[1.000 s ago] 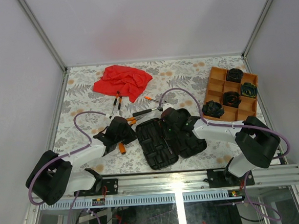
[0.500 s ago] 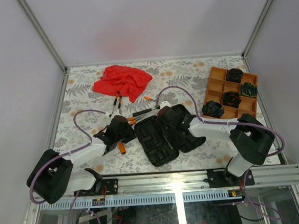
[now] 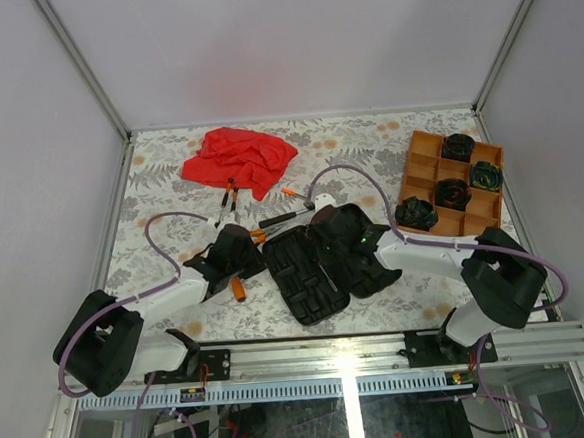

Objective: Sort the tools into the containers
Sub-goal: Adjust the screwdriver in the storage box.

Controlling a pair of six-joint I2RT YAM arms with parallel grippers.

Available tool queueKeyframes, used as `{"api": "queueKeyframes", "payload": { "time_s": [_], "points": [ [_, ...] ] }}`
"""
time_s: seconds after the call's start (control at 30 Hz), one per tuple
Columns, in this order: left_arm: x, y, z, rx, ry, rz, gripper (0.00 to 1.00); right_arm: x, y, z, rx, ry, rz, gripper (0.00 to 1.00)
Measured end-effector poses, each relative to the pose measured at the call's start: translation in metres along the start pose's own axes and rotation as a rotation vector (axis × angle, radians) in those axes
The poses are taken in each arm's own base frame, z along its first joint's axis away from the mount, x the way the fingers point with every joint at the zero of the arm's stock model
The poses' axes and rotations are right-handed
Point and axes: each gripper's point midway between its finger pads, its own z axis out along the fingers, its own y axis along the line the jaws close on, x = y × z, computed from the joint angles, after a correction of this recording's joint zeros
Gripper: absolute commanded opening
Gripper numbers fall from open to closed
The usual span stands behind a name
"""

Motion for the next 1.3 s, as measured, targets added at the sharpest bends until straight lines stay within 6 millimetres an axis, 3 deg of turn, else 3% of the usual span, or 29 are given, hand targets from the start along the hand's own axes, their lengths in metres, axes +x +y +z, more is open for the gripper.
{"api": "queueKeyframes", "payload": {
  "time_s": [0.13, 0.23, 0.4, 0.53, 0.7, 1.0, 1.3],
  "points": [
    [-0.001, 0.001, 0.0, -0.006, -0.004, 0.007, 0.0, -0.015, 0.001, -0.016, -0.014, -0.068, 0.004, 0.36],
    [-0.002, 0.001, 0.0, -0.011, -0.006, 0.012, 0.12, -0.019, -0.001, -0.025, -0.013, -0.099, 0.006, 0.37],
    [-0.001, 0.005, -0.002, -0.034, 0.007, 0.028, 0.33, -0.005, -0.013, -0.028, 0.016, -0.089, 0.008, 0.38],
    [-0.001, 0.01, -0.006, -0.065, 0.012, 0.039, 0.41, 0.011, -0.024, -0.033, 0.041, -0.078, 0.023, 0.39],
    [-0.014, 0.003, -0.018, -0.074, -0.023, 0.042, 0.48, 0.012, -0.027, -0.04, 0.041, -0.095, 0.035, 0.39],
    [-0.045, -0.012, -0.041, -0.078, -0.127, 0.047, 0.52, 0.029, -0.028, -0.033, 0.04, -0.024, 0.009, 0.4],
    [-0.05, -0.014, -0.042, -0.085, -0.141, 0.054, 0.52, 0.047, -0.026, -0.025, 0.012, 0.054, -0.046, 0.41]
  ]
}}
